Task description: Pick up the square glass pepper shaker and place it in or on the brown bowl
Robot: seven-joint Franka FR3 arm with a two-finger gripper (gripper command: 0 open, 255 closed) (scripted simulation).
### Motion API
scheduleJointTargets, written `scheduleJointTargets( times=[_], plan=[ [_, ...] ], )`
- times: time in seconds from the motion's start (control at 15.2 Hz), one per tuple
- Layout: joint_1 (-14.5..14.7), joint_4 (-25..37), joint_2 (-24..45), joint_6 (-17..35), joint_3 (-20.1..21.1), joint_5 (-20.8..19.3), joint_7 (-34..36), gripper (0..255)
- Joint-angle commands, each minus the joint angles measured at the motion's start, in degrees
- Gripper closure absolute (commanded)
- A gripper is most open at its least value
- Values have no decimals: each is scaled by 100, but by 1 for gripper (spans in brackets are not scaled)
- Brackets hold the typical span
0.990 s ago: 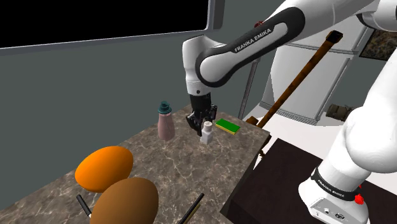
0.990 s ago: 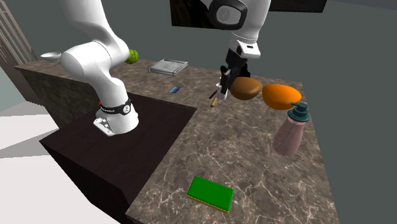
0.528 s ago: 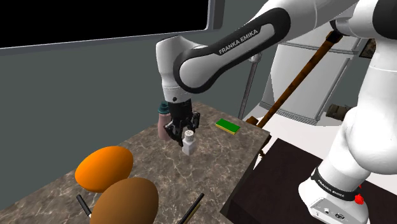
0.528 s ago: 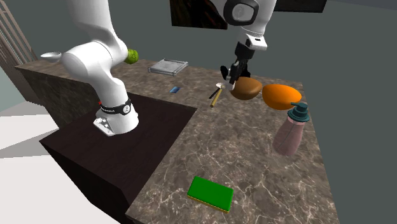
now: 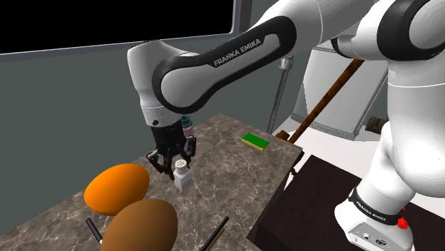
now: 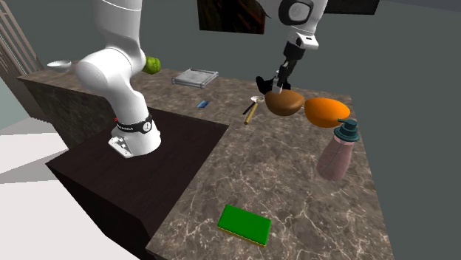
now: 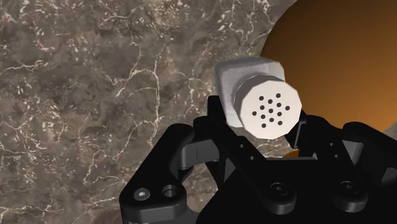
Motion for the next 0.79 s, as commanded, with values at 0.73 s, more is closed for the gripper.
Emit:
scheduleJointTargets(
  times=[0.73],
  plan=[
    [1537, 3908, 2517, -1343, -131, -622, 929, 255]
  ],
)
